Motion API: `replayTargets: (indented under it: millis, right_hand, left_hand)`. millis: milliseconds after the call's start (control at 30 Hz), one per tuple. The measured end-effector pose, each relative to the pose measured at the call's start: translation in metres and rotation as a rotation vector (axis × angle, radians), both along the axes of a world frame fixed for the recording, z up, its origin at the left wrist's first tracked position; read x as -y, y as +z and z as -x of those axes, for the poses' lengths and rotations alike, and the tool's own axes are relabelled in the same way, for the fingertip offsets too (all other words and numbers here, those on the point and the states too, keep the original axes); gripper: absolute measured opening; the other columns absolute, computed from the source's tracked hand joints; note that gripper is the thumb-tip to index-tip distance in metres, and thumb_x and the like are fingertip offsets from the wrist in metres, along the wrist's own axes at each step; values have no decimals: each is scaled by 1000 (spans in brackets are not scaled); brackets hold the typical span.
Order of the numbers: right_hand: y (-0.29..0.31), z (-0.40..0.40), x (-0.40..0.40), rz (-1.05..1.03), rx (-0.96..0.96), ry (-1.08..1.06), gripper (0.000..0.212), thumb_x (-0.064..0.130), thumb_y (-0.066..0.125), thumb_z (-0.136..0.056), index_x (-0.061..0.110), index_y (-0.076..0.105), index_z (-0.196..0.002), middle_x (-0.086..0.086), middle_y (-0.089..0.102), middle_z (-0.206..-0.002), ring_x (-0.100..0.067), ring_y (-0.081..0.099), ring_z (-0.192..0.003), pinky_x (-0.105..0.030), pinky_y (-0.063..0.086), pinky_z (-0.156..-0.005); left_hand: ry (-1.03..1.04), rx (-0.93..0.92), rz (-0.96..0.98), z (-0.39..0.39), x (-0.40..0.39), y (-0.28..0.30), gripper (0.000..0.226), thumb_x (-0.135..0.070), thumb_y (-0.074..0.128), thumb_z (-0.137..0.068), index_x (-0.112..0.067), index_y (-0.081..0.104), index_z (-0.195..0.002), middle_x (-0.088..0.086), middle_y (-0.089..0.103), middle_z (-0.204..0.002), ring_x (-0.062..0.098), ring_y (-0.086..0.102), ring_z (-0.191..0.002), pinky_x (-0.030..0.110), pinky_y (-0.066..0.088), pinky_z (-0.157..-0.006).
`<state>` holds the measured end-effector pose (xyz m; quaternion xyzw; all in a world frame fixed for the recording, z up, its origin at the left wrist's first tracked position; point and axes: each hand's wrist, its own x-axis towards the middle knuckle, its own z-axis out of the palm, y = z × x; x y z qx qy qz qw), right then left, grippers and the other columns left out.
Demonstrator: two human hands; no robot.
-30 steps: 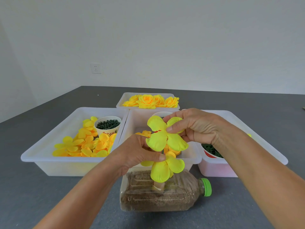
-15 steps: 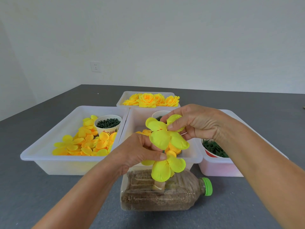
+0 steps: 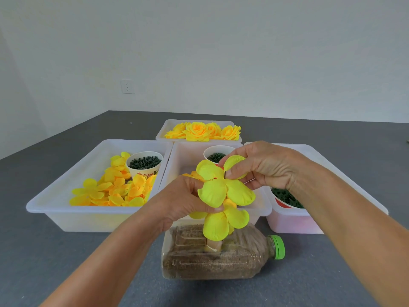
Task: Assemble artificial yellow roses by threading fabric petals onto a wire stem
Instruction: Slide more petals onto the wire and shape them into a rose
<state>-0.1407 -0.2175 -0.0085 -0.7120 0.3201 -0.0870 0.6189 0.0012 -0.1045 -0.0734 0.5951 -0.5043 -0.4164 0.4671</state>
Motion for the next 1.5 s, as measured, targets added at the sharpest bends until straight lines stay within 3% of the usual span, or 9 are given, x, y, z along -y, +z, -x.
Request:
replayTargets:
  millis: [133,333,567,700,867,1133,1333,1433,1500]
  right_hand:
    - [-5,3,-3,-4,-3,7,30,-7,63,-78,4,65,-106,-7,67,-83,-20,65,-68,-32,57,-66]
    - [-11,3,-8,-23,7,-29,26,-9,64,-77,10,65,-95,-6,67,-78,-16,65,-60,-31,57,-63]
    - [-18,1,-10,-32,12,-66,28,-10,64,-76,7,65,-98,-9,66,-76,-18,63,-59,-29,56,-61]
    - [-22,0,-11,-33,-4,-72,35,-9,66,-75,5,64,-107,-10,66,-80,-20,63,-64,-31,56,-65]
    - [-28,1,-14,-35,-22,-78,29,-7,69,-74,10,66,-97,-7,68,-78,-17,65,-64,-28,57,-59]
    - [-32,3,-18,-21,-23,-104,29,-6,70,-72,7,67,-99,-4,67,-76,-15,64,-63,-25,54,-57]
    - [-32,4,-22,-12,-22,-123,27,-6,71,-72,9,67,-94,-5,67,-73,-14,64,-58,-23,54,-53]
    - [-31,4,-24,13,-21,-142,24,-7,71,-71,12,66,-85,-1,67,-64,-11,63,-51,-21,52,-48]
    - [-29,4,-26,28,-19,-151,23,-8,71,-71,12,65,-82,1,66,-57,-10,63,-48,-20,51,-46]
  left_hand:
    - [18,14,4,1,-1,0,18,-2,76,-70,-20,74,-71,-8,72,-73,1,63,-68,13,49,-61]
    - [12,39,18,-2,-3,1,23,3,76,-69,-18,72,-60,-7,69,-65,3,61,-62,16,50,-63]
    - [-72,78,14,-6,-7,4,23,6,74,-70,-16,74,-66,-3,72,-72,5,65,-71,18,52,-68]
    - [-79,128,22,-7,-7,4,15,11,69,-73,9,69,-88,15,69,-88,17,62,-82,30,53,-82]
    - [-101,101,35,-6,-7,5,21,17,63,-74,-3,69,-79,6,69,-78,15,64,-77,27,54,-76]
    - [-90,98,28,-10,-6,1,20,17,63,-73,6,67,-90,7,70,-81,14,64,-77,24,54,-74]
    - [-81,65,21,-11,-9,2,22,19,61,-75,1,67,-87,15,67,-90,21,61,-85,31,53,-82]
    - [-70,72,14,-10,-10,1,23,19,62,-74,0,68,-86,10,69,-85,18,62,-82,28,53,-80]
    - [-58,57,11,-10,-10,2,24,19,60,-75,4,66,-92,18,67,-94,23,60,-86,36,52,-84]
